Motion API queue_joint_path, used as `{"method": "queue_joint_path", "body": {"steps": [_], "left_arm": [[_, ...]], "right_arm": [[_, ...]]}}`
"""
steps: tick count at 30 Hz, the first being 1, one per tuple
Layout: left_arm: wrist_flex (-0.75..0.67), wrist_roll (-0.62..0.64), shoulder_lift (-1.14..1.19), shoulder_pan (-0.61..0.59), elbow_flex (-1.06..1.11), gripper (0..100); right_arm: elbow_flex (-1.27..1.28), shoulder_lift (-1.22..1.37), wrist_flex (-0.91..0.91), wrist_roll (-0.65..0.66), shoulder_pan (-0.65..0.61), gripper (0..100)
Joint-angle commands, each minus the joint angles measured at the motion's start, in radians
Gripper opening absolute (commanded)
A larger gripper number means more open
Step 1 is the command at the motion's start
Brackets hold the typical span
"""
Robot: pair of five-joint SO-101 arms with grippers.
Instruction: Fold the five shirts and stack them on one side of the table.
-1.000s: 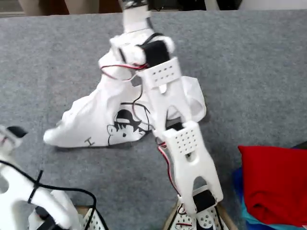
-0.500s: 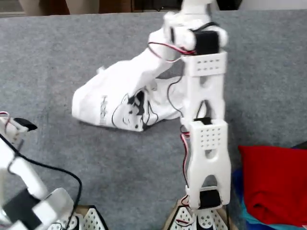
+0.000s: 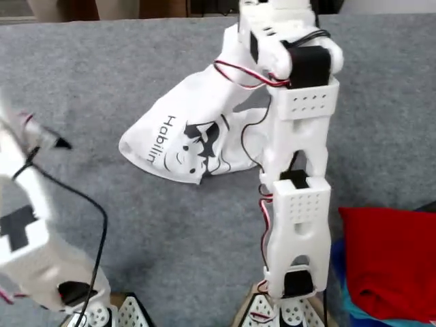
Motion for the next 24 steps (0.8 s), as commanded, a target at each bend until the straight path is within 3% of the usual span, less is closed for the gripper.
{"method": "queue_joint_path", "body": {"steps": [1,11,15,24], "left_arm": [[0.028,0.055,0.065,0.155,-0.299,33],[-0.103,0.068,0.529,0.41,-0.835,33],[-0.092,0.069,0.676,0.489,-1.003,33],[-0.014,0.069,0.831,0.588,-1.146,33]], "right_arm": [[-0.059,0.012,0.037,0.011,-0.027,0.5],[-0.064,0.163,0.133,0.005,0.019,0.5],[-0.064,0.191,0.132,0.005,0.05,0.5],[-0.064,0.206,0.13,0.006,0.102,0.5]]}}
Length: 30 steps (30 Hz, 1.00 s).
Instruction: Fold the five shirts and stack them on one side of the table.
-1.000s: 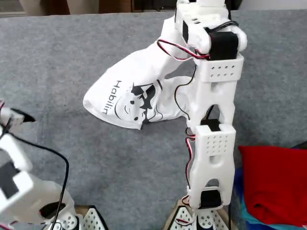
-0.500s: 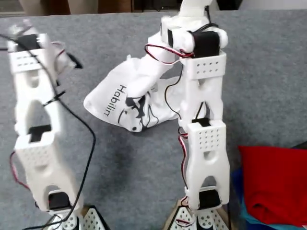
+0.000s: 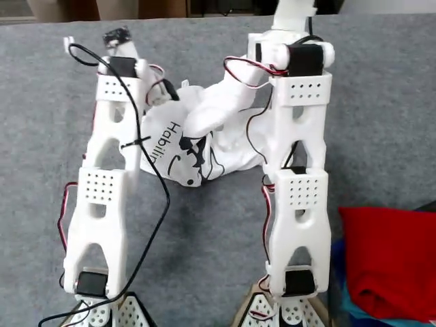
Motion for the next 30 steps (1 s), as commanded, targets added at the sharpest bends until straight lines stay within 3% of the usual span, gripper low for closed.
{"method": "queue_joint_path", "body": {"steps": [1,14,22,30], "left_arm": [[0.006,0.009,0.013,0.012,-0.058,33],[-0.04,0.005,0.159,0.006,-0.06,32],[0.057,-0.044,0.159,-0.008,-0.068,5],[0.107,-0.075,0.113,-0.077,-0.032,2]], "right_arm": [[-0.045,-0.002,0.002,0.008,0.016,0.5],[-0.044,-0.001,0.003,0.011,0.019,0.5],[-0.044,-0.002,0.003,0.005,0.039,0.5],[-0.042,-0.002,0.003,0.005,0.035,0.5]]}}
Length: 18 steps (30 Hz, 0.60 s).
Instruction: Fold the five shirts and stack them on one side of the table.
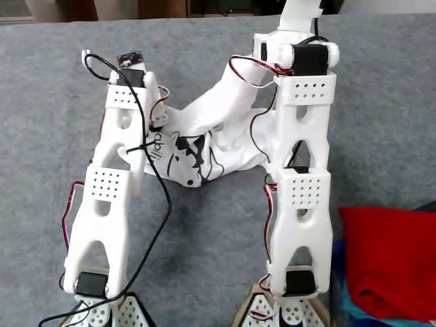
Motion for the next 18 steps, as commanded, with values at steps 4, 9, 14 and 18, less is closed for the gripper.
{"method": "queue_joint_path", "body": {"steps": [4,9,14,18], "left_arm": [[0.021,-0.017,-0.209,-0.081,0.224,2],[0.02,-0.06,-0.484,-0.031,0.675,2],[0.018,-0.06,-0.72,-0.002,1.003,2],[0.018,-0.061,-0.865,0.017,1.172,2]], "right_arm": [[-0.039,-0.005,0.003,0.009,-0.01,0.5],[-0.042,0.047,0.0,0.011,-0.044,0.5],[-0.042,0.09,0.037,0.014,-0.068,0.5],[-0.042,0.093,0.092,0.077,-0.076,0.5]]}}
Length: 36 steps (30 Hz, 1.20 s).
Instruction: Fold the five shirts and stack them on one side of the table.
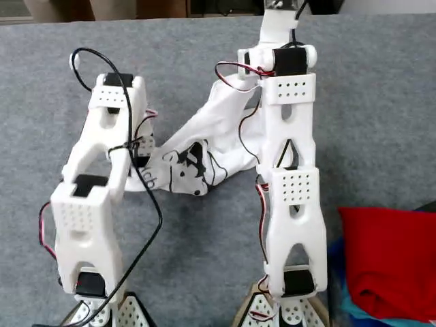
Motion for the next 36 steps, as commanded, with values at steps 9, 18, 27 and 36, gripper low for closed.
{"method": "queue_joint_path", "body": {"steps": [9,18,27,36], "left_arm": [[0.014,0.008,-0.346,-0.087,0.296,33],[0.011,0.014,-0.371,-0.339,0.203,33],[0.005,0.232,-0.102,-0.334,-0.043,33],[0.011,0.252,0.168,-0.299,-0.144,33]], "right_arm": [[-0.042,-0.012,0.048,0.052,-0.012,0.5],[-0.042,-0.008,0.049,0.052,-0.012,0.5],[-0.041,-0.008,0.049,0.052,-0.012,0.5],[-0.041,-0.007,0.049,0.052,-0.012,0.5]]}}
